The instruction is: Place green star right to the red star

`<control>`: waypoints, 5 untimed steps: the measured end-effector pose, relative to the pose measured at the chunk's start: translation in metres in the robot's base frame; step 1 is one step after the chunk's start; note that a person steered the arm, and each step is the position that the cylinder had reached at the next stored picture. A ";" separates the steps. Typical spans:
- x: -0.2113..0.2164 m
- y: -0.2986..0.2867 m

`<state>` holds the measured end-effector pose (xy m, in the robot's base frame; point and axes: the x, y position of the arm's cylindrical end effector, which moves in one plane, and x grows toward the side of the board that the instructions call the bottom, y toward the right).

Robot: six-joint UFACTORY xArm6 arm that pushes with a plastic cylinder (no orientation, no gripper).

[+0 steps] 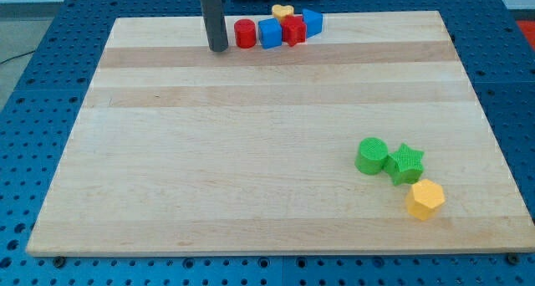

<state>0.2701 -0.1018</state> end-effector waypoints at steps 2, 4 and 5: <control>-0.015 0.016; -0.029 0.034; -0.012 0.026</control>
<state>0.2579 -0.0758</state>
